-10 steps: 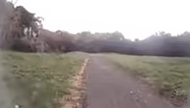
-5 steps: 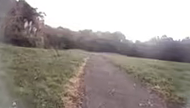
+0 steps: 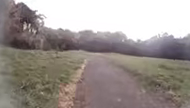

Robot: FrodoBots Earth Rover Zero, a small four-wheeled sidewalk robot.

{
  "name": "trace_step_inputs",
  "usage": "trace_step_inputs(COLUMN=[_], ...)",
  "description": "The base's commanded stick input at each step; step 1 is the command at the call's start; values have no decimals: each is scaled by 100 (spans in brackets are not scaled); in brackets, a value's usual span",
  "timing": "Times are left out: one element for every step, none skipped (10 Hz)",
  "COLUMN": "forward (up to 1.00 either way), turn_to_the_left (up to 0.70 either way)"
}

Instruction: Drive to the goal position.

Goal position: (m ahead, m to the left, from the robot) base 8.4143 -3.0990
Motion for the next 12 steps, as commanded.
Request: trace_step_inputs(forward=[70, 70, 70, 70, 70, 70, 70, 70, 70, 70, 70, 70], turn_to_the_left=[0, 0, 0, 0, 0, 0, 0, 0, 0, 0, 0, 0])
